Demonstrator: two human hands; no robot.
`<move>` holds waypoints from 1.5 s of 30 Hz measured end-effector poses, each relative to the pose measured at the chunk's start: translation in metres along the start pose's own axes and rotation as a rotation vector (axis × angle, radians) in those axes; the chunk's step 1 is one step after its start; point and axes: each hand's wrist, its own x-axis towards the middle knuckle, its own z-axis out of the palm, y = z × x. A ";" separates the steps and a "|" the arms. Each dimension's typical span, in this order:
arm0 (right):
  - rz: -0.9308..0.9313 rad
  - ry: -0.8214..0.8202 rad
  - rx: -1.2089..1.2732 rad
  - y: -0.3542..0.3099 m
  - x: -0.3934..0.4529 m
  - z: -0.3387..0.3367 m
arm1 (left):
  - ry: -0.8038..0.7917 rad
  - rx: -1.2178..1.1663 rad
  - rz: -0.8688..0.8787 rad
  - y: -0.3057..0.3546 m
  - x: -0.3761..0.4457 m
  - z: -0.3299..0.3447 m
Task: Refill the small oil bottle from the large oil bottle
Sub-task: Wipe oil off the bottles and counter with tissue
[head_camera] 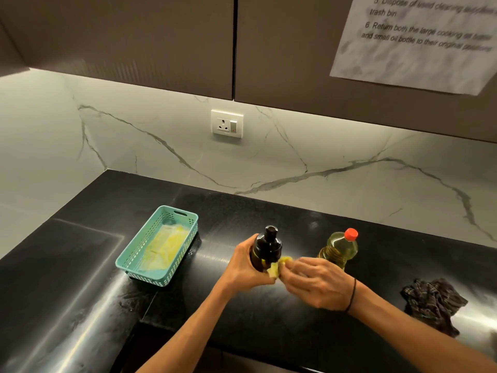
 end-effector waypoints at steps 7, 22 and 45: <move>0.968 0.499 0.631 -0.046 0.027 0.003 | 0.021 0.021 -0.009 0.010 -0.006 0.000; 1.632 0.734 1.230 -0.032 0.067 0.001 | 0.007 -0.039 0.021 0.020 -0.002 0.000; 1.632 0.883 1.170 -0.024 0.082 0.020 | -0.145 -0.069 -0.050 0.025 0.019 -0.016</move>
